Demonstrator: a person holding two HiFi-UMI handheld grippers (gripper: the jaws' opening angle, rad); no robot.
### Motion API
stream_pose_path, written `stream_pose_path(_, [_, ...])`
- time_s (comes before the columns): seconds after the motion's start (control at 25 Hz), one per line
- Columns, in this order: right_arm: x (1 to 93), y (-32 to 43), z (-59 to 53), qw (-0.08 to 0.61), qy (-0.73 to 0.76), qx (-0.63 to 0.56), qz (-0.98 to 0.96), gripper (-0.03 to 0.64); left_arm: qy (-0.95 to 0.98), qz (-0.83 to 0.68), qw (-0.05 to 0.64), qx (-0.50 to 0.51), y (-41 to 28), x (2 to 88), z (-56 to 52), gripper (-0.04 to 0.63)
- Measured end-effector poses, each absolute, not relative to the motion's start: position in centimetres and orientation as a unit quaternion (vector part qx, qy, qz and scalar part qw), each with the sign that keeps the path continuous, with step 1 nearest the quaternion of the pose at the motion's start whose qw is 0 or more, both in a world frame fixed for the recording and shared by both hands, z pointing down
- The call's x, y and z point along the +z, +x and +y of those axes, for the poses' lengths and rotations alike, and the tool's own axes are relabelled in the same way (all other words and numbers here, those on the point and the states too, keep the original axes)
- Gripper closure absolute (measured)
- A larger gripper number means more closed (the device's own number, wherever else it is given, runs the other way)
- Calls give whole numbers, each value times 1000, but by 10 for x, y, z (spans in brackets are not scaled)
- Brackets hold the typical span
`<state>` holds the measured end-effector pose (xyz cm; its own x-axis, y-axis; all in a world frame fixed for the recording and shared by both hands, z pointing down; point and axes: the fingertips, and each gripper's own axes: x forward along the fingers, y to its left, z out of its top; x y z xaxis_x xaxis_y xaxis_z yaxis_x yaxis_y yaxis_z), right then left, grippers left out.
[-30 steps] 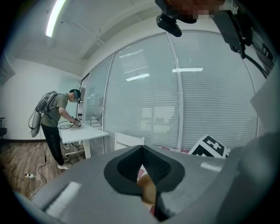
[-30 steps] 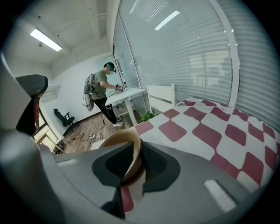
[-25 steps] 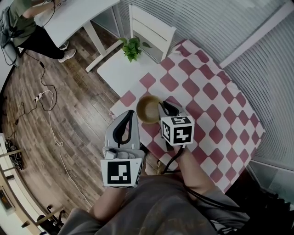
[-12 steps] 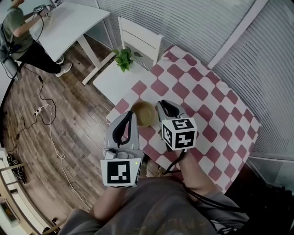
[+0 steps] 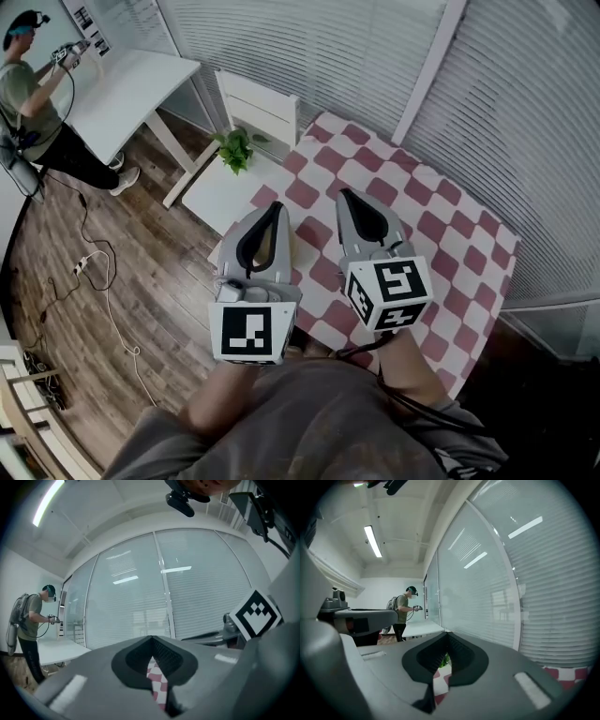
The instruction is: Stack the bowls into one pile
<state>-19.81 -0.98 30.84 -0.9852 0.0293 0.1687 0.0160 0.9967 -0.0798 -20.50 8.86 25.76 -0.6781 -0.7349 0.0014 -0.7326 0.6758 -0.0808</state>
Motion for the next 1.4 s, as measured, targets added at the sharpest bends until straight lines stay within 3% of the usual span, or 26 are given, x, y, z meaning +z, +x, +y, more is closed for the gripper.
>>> stream_pose_path(0.4, [280, -159, -52, 38, 51, 23, -998, 592, -426, 903, 47, -41, -202, 231, 60, 595])
stream_pose_path(1.4, [277, -135, -65, 28, 66, 7, -997, 592, -441, 895, 46, -36, -190, 231, 42, 595])
